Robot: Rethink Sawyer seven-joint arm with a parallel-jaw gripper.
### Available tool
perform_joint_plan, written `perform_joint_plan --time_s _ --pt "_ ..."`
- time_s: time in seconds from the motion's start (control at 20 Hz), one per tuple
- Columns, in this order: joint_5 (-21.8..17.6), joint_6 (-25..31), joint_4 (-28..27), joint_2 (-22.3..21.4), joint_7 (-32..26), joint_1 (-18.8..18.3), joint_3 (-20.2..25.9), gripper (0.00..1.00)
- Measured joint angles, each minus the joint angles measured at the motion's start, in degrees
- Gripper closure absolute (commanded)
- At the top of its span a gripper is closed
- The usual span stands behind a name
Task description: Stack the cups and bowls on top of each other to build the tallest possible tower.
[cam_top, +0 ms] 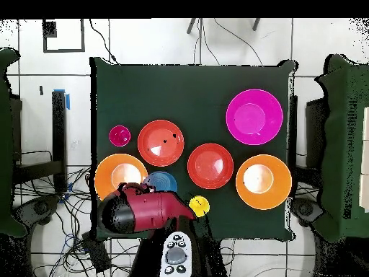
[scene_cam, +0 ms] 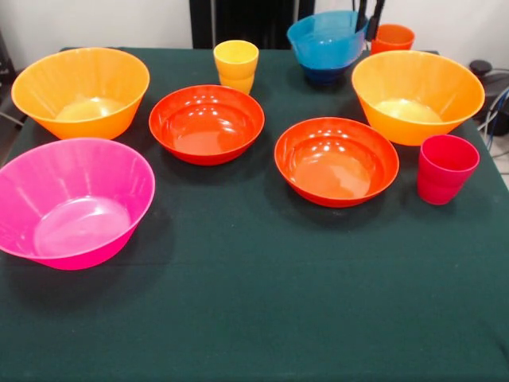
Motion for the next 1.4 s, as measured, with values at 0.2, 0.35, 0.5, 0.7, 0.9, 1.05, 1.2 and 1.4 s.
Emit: perform_joint_plan --time_s 0.2,0.35,0.5,0.7,0.9,1.05,1.2,1.4 --pt "0.0 0.0 -2.5 1.9 0.0 0.0 -0.3 1.00" --pt "0.0 -0.1 -4.4 3.7 0.0 -0.1 -0.4 1.00" --pt "0.0 -0.1 -7.1 6.2 0.0 -0.3 -0.5 1.00" --pt "0.0 -0.8 -9.7 9.0 0.0 -0.5 -0.6 1.00" --pt "0.0 -1.9 -12.4 11.7 0.0 -0.5 -0.6 1.00" --pt "0.0 -2.9 -14.1 13.4 0.0 -0.5 -0.5 1.00" --pt "0.0 -3.5 -16.1 15.2 0.0 -0.5 -0.7 1.00" --pt "0.0 -3.6 -17.5 16.4 0.0 -0.5 -0.9 1.00"
